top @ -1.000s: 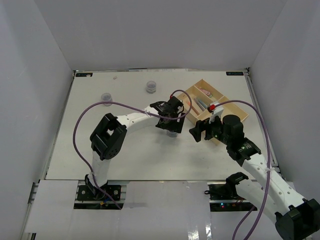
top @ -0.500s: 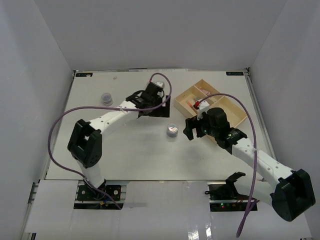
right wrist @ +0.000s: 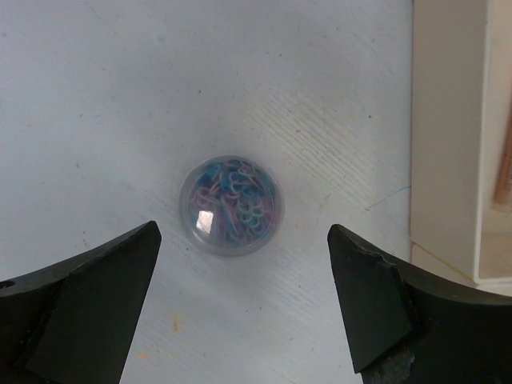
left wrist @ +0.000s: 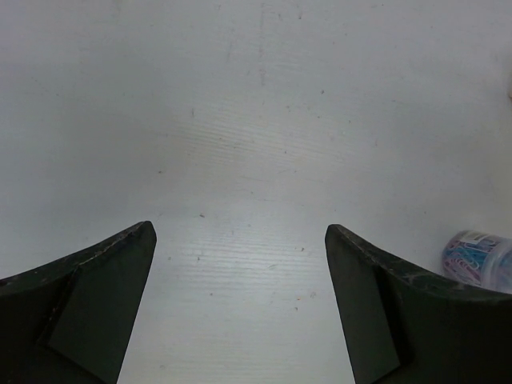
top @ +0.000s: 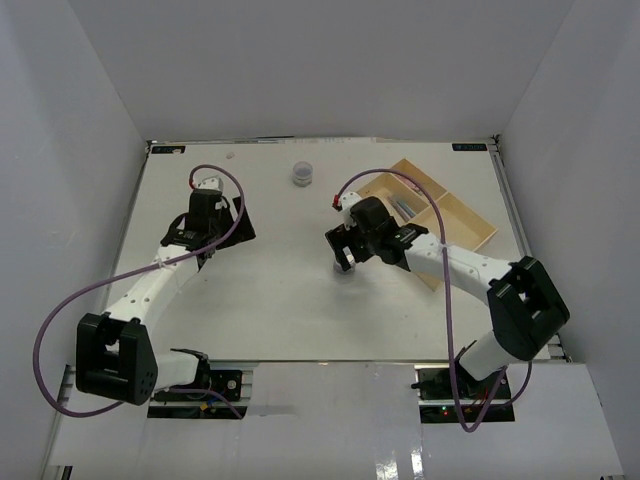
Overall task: Sort the stationery into containers
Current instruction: Pick up the stationery from the center of the board.
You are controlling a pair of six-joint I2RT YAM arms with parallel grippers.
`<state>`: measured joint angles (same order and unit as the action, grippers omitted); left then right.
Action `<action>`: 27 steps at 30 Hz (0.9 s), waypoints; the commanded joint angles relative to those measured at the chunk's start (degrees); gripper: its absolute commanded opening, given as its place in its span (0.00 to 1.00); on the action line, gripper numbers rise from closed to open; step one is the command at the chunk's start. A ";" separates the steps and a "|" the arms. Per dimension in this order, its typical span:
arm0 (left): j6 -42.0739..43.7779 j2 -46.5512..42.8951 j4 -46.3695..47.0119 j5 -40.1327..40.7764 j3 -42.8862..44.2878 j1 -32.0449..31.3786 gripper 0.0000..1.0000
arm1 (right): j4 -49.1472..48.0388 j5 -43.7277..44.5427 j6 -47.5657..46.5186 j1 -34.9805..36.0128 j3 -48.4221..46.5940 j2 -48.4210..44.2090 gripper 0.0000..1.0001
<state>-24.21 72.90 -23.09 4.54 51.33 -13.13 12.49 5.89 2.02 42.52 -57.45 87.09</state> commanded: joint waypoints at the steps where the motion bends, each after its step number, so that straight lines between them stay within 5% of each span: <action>1: 2.32 -4.08 7.26 1.26 -3.60 0.47 0.98 | 1.57 2.37 0.17 0.63 -4.86 4.48 0.92; 13: 4.43 -4.44 7.53 3.11 -4.31 0.56 0.98 | 4.82 4.39 1.75 3.71 -9.08 11.87 0.98; 21: 3.99 -4.88 7.71 1.27 -4.40 0.47 0.98 | 6.49 6.15 2.37 3.71 -9.08 12.23 0.74; 25: 3.82 -5.14 7.80 0.74 -4.40 0.56 0.98 | 6.93 7.46 2.64 3.80 -9.08 10.39 0.49; 27: 3.73 -5.49 7.89 0.56 -4.48 0.56 0.98 | 6.85 7.47 2.90 3.62 -9.17 8.72 0.46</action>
<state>-20.40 69.65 -16.25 6.13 46.76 -12.82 18.48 11.62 4.38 46.26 -64.42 98.89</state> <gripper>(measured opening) 0.979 0.669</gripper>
